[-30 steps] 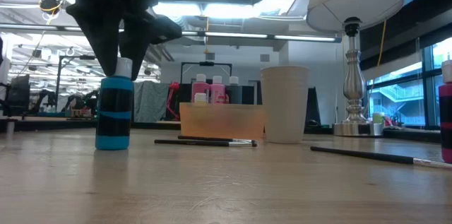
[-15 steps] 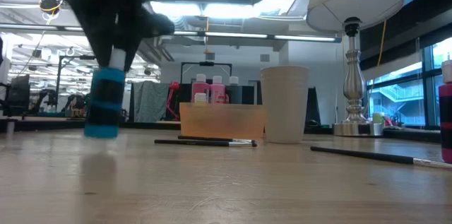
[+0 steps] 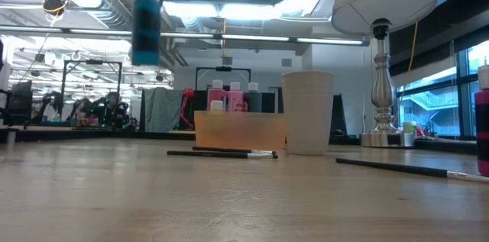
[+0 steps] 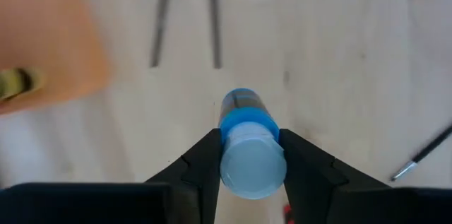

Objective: Pick & Place Paint Supplies
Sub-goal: Put the blue paint bottle into the orange bin

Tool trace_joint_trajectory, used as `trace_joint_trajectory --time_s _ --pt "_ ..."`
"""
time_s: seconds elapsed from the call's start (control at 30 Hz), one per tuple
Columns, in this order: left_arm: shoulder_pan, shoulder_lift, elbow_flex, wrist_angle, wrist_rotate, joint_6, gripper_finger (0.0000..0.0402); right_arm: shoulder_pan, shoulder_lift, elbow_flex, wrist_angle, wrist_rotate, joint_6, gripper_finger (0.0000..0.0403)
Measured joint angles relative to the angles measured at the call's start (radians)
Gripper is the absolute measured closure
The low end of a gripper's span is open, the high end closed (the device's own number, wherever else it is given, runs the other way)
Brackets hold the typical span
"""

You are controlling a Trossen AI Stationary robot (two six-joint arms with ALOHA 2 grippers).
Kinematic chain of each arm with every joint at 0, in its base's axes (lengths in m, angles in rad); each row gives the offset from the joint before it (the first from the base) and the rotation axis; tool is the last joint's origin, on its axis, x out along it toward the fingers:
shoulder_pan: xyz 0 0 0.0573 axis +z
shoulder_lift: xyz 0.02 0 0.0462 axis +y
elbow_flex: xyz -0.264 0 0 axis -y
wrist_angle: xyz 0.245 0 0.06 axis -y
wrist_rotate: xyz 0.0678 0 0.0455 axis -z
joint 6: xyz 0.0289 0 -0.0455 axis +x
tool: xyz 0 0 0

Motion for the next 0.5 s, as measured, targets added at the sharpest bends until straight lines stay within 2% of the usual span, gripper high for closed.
trace_joint_trajectory --time_s 0.13,0.27,0.5 --pt "0.026 -0.001 0.098 -0.098 -0.075 -0.034 0.0284 0.020 -0.022 0.000 0.089 -0.076 -0.024 0.0183" --pt "0.066 -0.002 0.153 -0.127 -0.117 -0.045 0.0284 0.028 -0.045 0.000 0.097 -0.081 -0.008 0.0183" --pt "0.152 -0.002 0.166 -0.127 -0.132 0.114 0.0284 0.014 -0.066 0.001 0.128 -0.081 0.006 0.0183"
